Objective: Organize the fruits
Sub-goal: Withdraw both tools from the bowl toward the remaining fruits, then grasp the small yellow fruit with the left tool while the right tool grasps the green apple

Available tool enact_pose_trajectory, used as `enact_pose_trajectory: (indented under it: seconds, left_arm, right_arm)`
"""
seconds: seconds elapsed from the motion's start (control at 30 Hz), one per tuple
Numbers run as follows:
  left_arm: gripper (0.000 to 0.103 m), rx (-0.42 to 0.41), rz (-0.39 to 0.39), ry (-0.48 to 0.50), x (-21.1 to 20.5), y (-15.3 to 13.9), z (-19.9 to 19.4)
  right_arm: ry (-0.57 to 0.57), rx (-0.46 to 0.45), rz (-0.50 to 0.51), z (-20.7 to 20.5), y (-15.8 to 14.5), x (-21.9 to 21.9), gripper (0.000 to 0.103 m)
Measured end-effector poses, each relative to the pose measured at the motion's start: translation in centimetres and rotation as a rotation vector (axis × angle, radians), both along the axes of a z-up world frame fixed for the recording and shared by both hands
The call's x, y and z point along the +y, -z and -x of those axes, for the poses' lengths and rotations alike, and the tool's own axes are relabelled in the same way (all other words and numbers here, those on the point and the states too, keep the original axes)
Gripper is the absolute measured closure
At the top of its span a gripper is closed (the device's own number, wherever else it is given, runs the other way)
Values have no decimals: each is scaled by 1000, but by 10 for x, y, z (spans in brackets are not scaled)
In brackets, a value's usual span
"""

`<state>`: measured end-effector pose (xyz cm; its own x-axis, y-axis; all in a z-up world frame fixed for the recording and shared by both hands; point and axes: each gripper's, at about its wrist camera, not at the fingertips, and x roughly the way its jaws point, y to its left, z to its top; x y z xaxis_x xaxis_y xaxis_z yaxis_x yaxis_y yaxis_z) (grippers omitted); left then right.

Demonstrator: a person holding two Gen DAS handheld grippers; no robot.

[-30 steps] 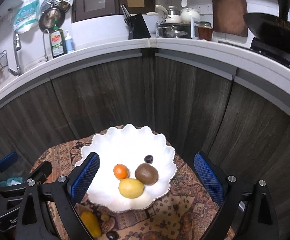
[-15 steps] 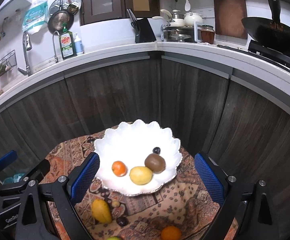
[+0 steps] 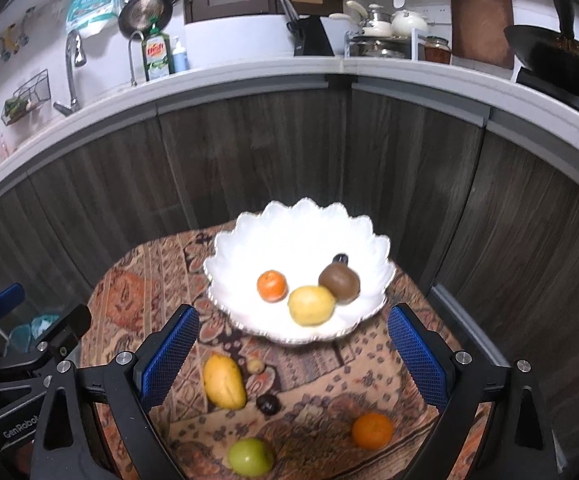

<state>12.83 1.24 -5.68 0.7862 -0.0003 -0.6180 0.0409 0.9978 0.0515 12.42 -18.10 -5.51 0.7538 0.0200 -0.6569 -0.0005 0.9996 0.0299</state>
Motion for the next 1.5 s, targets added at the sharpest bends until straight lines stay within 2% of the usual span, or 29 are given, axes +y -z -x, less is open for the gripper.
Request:
enact_pose_trajectory:
  seconds: [0.53,0.73,0.97,1.23,1.33,1.4,1.5]
  left_arm:
    - [4,75,-17,1,22,64,31]
    - [6,117,23,3,29,95,37]
    - [17,188,21,12,29,128,33]
    - [24,262,-4,31,23,157,23]
    - [31,295,3,32,22,165,19]
    - [35,315,13,34,21,170,18]
    - [43,333,12,39,20,174,17]
  right_arm:
    - [-40,112,46,27,66,26,7]
    - [-66,163,61,32,95,33,7]
    - [-76,218,91,36,122,39,7]
    - [-79,261,107,34,140,40,7]
    - [-84,277,102,32,147,41,7]
    - [-90,283,96,32,150,42,9]
    - [-100,299,88,30,155,43,17]
